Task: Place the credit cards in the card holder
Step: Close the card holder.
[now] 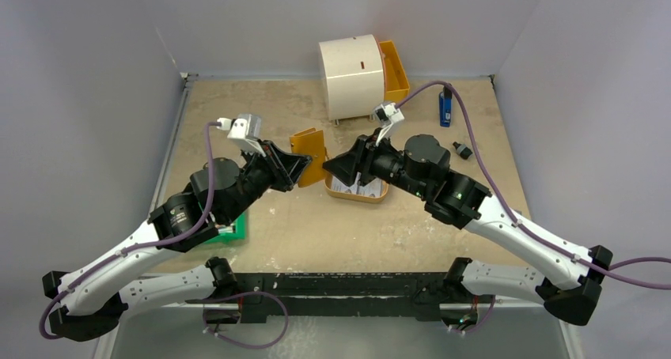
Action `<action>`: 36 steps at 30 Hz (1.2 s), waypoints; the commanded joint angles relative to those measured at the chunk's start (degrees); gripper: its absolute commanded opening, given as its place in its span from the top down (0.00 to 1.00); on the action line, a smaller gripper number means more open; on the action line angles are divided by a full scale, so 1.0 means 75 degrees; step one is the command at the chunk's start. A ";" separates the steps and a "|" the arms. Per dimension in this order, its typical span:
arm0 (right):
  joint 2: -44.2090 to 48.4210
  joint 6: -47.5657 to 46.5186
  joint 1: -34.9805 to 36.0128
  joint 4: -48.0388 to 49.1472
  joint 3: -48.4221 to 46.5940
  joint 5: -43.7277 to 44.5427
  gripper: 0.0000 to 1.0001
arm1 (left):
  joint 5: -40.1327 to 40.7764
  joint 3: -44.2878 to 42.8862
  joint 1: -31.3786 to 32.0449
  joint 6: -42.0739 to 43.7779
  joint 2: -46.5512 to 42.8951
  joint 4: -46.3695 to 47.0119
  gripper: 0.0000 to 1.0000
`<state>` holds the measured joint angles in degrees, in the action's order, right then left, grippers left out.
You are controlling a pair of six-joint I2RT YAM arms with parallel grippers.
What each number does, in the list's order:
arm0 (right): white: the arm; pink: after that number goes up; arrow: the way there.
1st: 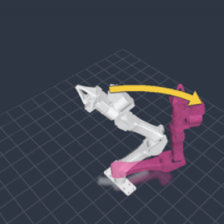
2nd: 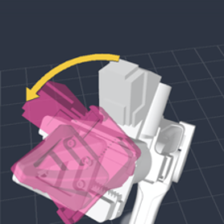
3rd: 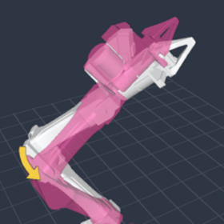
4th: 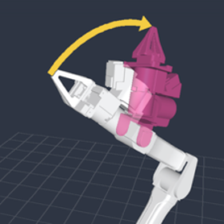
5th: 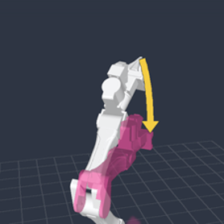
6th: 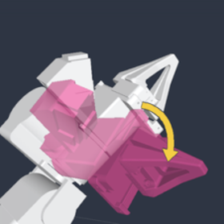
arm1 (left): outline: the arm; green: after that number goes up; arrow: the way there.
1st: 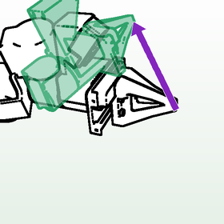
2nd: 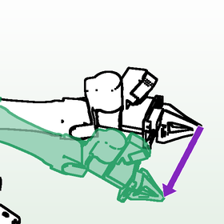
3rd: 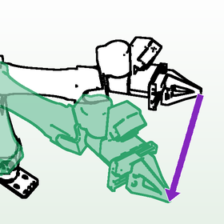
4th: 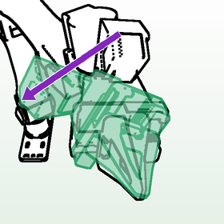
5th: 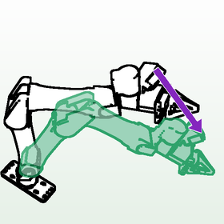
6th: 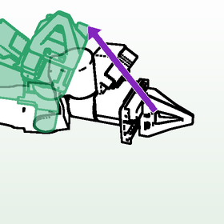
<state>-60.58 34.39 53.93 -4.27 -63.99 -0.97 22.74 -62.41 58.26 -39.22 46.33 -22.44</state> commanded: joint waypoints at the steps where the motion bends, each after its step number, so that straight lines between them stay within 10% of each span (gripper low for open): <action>1: 0.0151 0.0193 -0.0007 0.0903 -0.0161 0.0124 0.49 | 0.0015 -0.0318 0.0002 0.0073 -0.0100 0.0210 1.00; 9: 0.0058 0.0254 -0.0007 0.0697 -0.0295 0.0390 0.66 | 0.0015 -0.0293 0.0003 0.0078 -0.0141 0.0179 1.00; 36: -0.0166 0.0348 -0.0019 0.0317 -0.0449 0.0395 0.75 | 0.0038 -0.0214 0.0002 0.0072 -0.0264 0.0167 1.00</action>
<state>-63.05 36.53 53.93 -3.99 -64.95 1.96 22.74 -62.41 58.26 -39.22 45.54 -23.62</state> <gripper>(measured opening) 0.244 0.107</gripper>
